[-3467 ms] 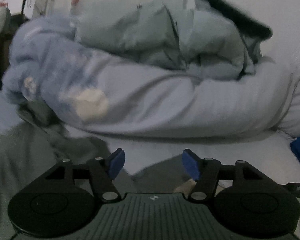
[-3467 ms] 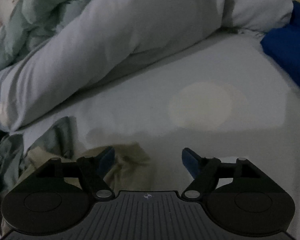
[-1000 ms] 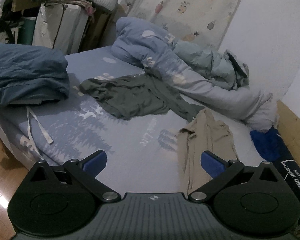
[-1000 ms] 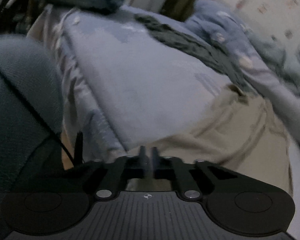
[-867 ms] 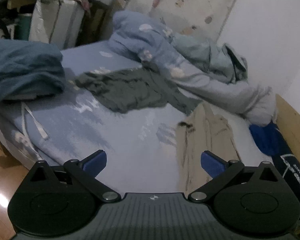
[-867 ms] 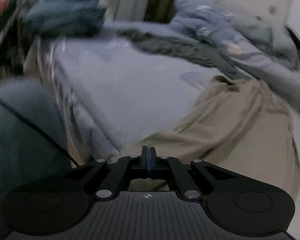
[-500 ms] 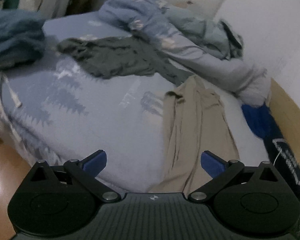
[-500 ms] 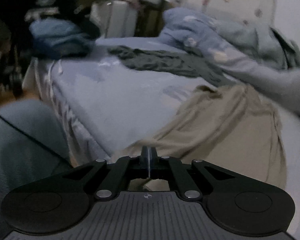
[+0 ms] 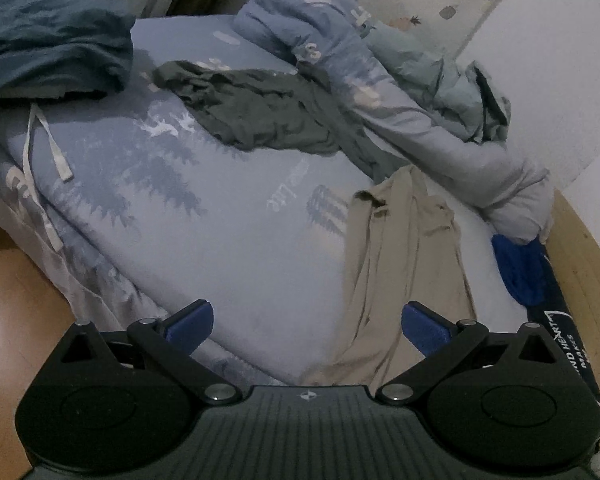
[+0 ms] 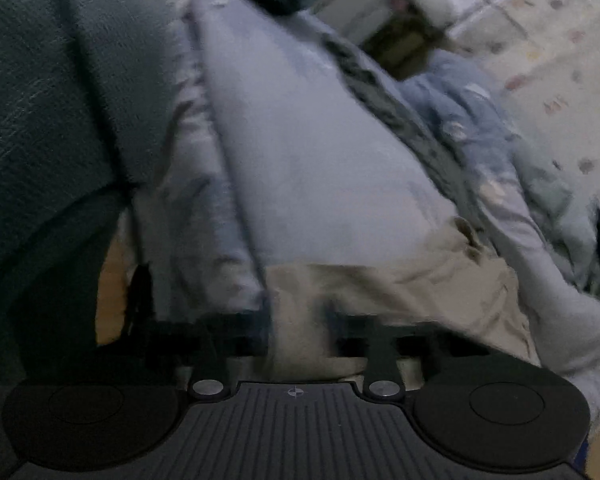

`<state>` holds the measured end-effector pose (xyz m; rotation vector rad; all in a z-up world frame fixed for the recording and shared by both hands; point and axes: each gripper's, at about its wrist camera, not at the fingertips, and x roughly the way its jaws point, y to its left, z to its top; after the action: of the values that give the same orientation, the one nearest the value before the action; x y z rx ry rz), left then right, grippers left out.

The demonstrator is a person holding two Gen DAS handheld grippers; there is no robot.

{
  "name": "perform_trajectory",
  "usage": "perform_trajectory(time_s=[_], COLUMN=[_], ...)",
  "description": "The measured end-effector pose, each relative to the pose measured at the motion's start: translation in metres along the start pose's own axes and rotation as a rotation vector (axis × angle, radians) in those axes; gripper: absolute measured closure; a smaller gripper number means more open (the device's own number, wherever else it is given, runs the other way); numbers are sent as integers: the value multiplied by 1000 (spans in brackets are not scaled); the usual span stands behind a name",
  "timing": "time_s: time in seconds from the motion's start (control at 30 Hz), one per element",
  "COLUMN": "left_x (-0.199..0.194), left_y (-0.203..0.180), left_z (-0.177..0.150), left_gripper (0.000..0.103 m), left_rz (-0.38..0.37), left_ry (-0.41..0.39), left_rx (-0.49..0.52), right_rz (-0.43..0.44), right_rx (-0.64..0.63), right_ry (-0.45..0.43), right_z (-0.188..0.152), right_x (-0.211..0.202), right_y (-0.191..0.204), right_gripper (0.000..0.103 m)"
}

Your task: Fold clothes

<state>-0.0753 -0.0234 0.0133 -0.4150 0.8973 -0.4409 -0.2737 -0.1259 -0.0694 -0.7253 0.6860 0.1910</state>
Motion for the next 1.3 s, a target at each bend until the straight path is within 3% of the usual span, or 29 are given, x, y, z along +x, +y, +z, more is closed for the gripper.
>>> perform_trajectory(time_s=[0.1, 0.23, 0.37, 0.5, 0.77, 0.87, 0.93, 1.07, 1.23, 1.3], left_x=[8, 22, 38, 50, 80, 92, 98, 105, 104, 102], left_y=[-2, -13, -43, -70, -91, -97, -101, -105, -103, -100], left_z=[-3, -12, -16, -23, -30, -31, -32, -34, -32, -31], left_gripper=[0, 0, 0, 0, 6, 16, 33, 50, 92, 95], left_rz=[-24, -148, -236, -258, -359, -357, -354, -302, -248, -243], left_ry=[18, 78, 143, 176, 288, 311, 324, 341, 315, 304], left_rx=[13, 33, 152, 283, 285, 281, 287, 317, 313, 298], right_rz=[15, 44, 30, 62, 34, 34, 35, 34, 31, 31], right_rx=[221, 522, 611, 713, 639, 627, 623, 620, 622, 621], right_ry=[-44, -163, -220, -200, -255, -275, -283, -297, -303, -306], right_z=[-4, -21, -38, -54, -57, -55, -55, -55, -54, -54], right_x=[-22, -62, -82, -84, -95, -97, -98, -100, -99, -99], right_y=[-31, -74, -90, -99, -95, -93, -92, -92, -94, -94], right_gripper=[97, 97, 97, 97, 97, 97, 97, 97, 97, 97])
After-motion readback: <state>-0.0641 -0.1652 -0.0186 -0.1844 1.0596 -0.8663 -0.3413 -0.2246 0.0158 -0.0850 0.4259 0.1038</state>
